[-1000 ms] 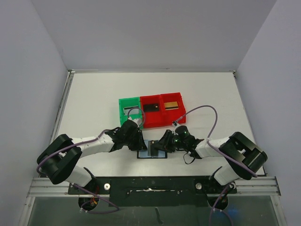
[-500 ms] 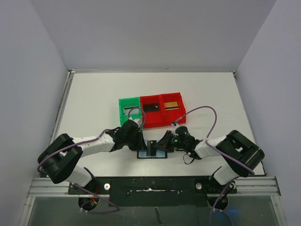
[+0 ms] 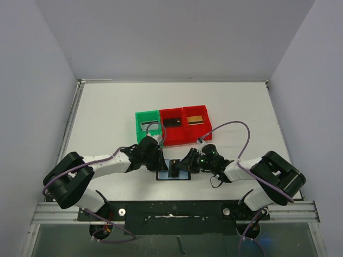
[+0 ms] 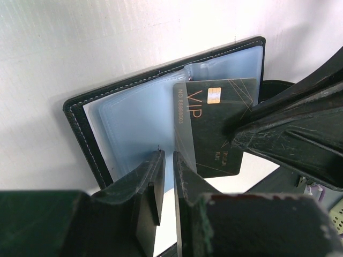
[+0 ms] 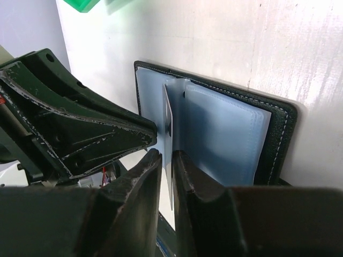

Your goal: Take the credit cards out of the card holder

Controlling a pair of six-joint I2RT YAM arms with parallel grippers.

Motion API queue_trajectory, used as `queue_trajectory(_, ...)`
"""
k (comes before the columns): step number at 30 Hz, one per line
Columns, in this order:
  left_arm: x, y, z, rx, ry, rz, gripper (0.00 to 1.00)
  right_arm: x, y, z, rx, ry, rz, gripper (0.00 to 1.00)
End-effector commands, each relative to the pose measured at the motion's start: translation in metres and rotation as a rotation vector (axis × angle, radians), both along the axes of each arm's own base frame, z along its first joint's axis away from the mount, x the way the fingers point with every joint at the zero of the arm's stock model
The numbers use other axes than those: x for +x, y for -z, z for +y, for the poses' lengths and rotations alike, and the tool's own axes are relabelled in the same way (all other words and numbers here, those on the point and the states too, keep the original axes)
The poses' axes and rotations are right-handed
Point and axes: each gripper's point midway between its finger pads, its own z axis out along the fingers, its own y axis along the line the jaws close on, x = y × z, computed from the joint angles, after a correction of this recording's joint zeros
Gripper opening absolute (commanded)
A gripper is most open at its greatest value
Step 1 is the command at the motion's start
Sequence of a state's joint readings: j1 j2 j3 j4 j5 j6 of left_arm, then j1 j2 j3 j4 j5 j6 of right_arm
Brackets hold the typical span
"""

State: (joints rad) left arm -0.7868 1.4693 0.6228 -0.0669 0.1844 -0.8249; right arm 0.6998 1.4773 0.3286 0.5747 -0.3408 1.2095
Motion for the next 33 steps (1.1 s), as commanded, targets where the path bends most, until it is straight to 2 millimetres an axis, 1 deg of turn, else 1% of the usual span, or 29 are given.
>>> queue_trajectory(1, -0.008, 0.015, 0.013, 0.089, 0.021, 0.023, 0.13, 0.008, -0.012, 0.006, 0.048, 0.000, -0.048, 0.19)
queue_trajectory(3, -0.008, 0.015, 0.013, 0.088, 0.022, 0.024, 0.13, 0.007, -0.012, 0.008, 0.061, -0.004, -0.045, 0.21)
queue_trajectory(8, -0.008, 0.016, 0.013, 0.091, 0.018, 0.028, 0.13, 0.005, -0.010, 0.013, 0.072, -0.023, -0.036, 0.21)
queue_trajectory(12, -0.009, 0.016, 0.014, 0.092, 0.017, 0.030, 0.13, 0.003, -0.007, 0.011, 0.069, -0.015, -0.027, 0.13)
queue_trajectory(16, -0.009, 0.014, 0.015, 0.091, 0.011, 0.022, 0.13, 0.005, -0.011, 0.005, 0.058, 0.006, -0.041, 0.04)
queue_trajectory(19, -0.005, 0.007, 0.016, 0.090, 0.002, 0.002, 0.13, 0.008, -0.012, -0.004, 0.010, 0.023, -0.060, 0.01)
queue_trajectory(21, -0.003, 0.002, 0.016, 0.091, -0.002, -0.016, 0.13, 0.011, -0.015, -0.011, -0.035, 0.044, -0.079, 0.00)
queue_trajectory(24, 0.002, -0.008, 0.016, 0.082, -0.011, -0.046, 0.13, 0.013, -0.020, -0.022, -0.082, 0.061, -0.106, 0.00)
queue_trajectory(27, 0.004, -0.016, 0.016, 0.077, -0.011, -0.068, 0.13, 0.013, -0.033, -0.028, -0.087, 0.064, -0.143, 0.00)
queue_trajectory(29, 0.013, -0.035, 0.010, 0.050, -0.015, -0.111, 0.15, 0.014, -0.042, -0.029, -0.087, 0.062, -0.176, 0.00)
queue_trajectory(33, 0.023, -0.063, 0.008, 0.027, -0.019, -0.180, 0.22, 0.020, -0.061, -0.033, -0.080, 0.077, -0.261, 0.00)
